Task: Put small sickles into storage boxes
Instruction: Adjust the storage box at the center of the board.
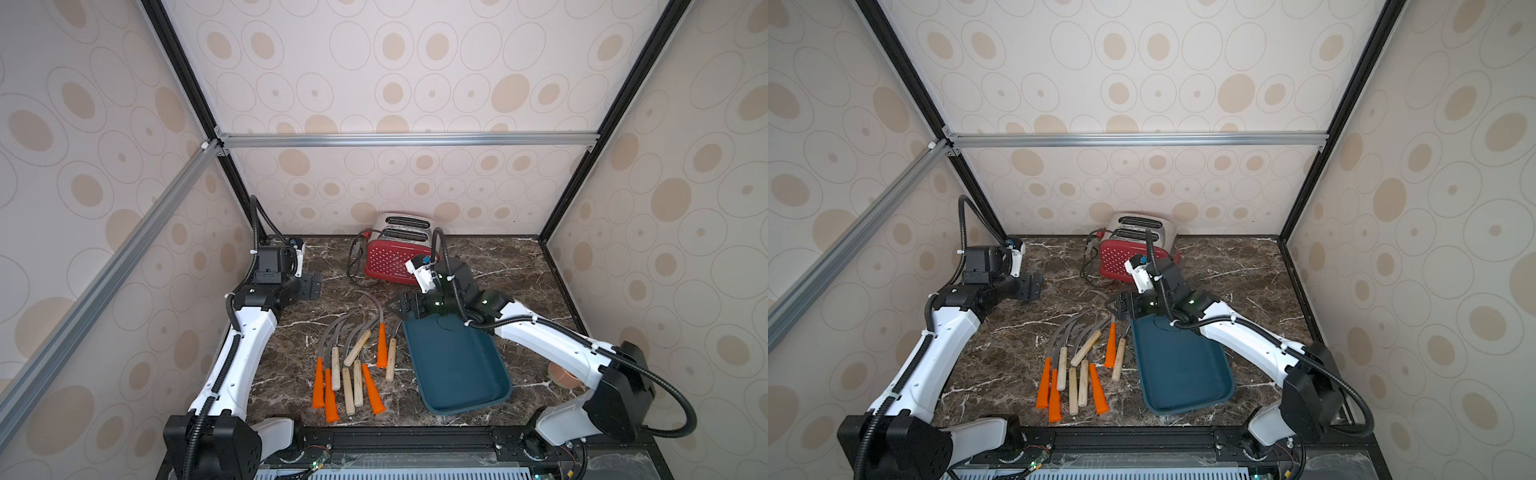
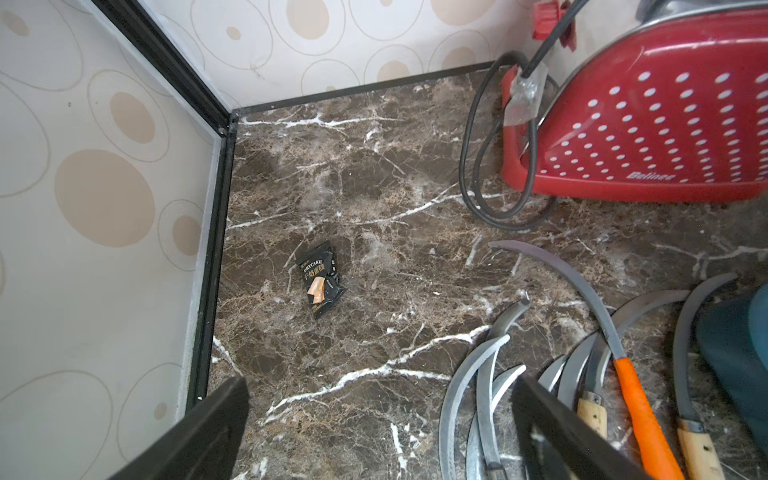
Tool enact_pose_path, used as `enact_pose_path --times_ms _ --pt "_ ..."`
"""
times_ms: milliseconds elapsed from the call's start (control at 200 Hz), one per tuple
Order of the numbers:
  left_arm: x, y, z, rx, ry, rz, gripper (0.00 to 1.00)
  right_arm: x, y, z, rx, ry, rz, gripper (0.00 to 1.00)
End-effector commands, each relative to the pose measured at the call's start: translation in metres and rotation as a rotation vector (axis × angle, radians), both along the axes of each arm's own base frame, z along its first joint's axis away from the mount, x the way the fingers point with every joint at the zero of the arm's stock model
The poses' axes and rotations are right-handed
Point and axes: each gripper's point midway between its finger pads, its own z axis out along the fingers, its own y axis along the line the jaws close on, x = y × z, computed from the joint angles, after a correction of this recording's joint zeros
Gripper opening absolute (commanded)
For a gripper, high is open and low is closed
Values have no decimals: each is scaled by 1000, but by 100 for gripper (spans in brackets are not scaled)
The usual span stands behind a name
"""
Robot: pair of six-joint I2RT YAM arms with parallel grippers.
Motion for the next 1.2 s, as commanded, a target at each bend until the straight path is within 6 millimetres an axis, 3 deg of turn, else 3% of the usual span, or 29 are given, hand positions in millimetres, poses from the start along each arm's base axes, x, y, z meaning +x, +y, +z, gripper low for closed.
enact_pose_path --times_ms 0,135,260,411,681,801,931,1197 --pt "3 11 11 93 29 13 99 -13 23 -12 -97 -22 103 92" --pt "11 37 13 195 39 126 99 -9 38 -46 -201 7 138 89" --pt "5 43 9 237 90 137 99 -8 49 -68 -212 48 175 88" --pt "-8 49 10 247 109 177 99 -13 49 -89 -282 100 226 84" --pt "-24 44 -21 213 153 164 99 -19 46 -95 -359 158 279 82" --pt "-30 43 -13 213 129 148 99 -28 42 -98 -373 231 267 70" --pt "-29 43 -1 223 101 138 99 -44 41 -96 -363 280 249 70" --pt "-23 30 16 121 57 135 99 -66 45 -103 -509 264 149 72"
